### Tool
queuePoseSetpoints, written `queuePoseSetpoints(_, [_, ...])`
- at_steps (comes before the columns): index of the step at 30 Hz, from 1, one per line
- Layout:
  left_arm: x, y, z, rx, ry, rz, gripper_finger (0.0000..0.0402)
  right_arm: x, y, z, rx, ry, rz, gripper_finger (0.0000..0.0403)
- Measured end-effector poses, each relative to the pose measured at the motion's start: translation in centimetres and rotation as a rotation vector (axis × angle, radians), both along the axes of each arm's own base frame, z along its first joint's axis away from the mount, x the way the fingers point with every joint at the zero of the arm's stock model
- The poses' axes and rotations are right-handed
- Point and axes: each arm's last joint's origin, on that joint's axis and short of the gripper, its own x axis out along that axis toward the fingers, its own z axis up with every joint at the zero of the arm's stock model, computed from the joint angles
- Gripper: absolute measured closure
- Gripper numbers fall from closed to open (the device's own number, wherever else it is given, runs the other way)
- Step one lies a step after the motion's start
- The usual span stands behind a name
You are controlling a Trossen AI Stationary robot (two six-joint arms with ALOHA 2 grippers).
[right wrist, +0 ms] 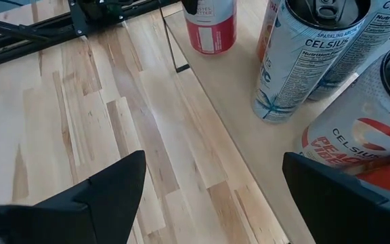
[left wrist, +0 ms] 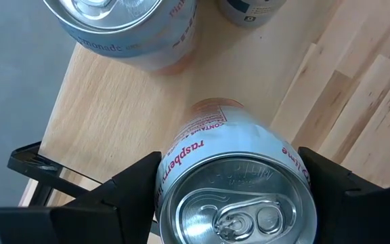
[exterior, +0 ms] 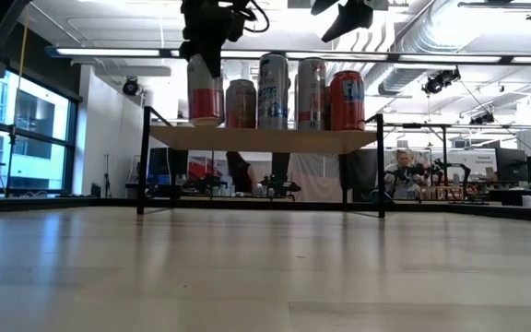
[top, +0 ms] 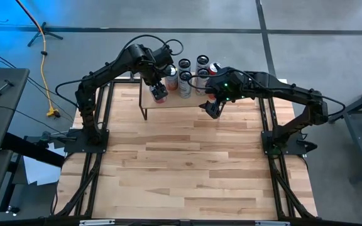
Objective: Place canned beverage on shelf
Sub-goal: Put the silver soda can on the shelf
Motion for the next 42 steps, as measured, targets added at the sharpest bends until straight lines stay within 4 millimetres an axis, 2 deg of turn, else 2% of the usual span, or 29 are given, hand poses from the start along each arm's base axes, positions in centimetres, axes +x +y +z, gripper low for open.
queuePoseSetpoints(15, [0.00, 0.01, 0.00, 0.002, 0.001, 0.000, 0.0158, 0.00, 0.00, 0.00, 0.002, -0.001, -0.002, 0.0068])
queuePoseSetpoints(36, [-0.01, 0.00, 0.01, 0.020, 0.018, -0.093, 0.0158, 0.00, -0.01, 0.00, 0.000, 0.000, 0.000, 0.0068])
queuePoseSetpoints(42, [0.00, 0.08, -0.82, 0.003, 0.048, -0.092, 0.0158, 0.00, 0.00, 0.00, -0.001, 0.000, 0.001, 0.0068])
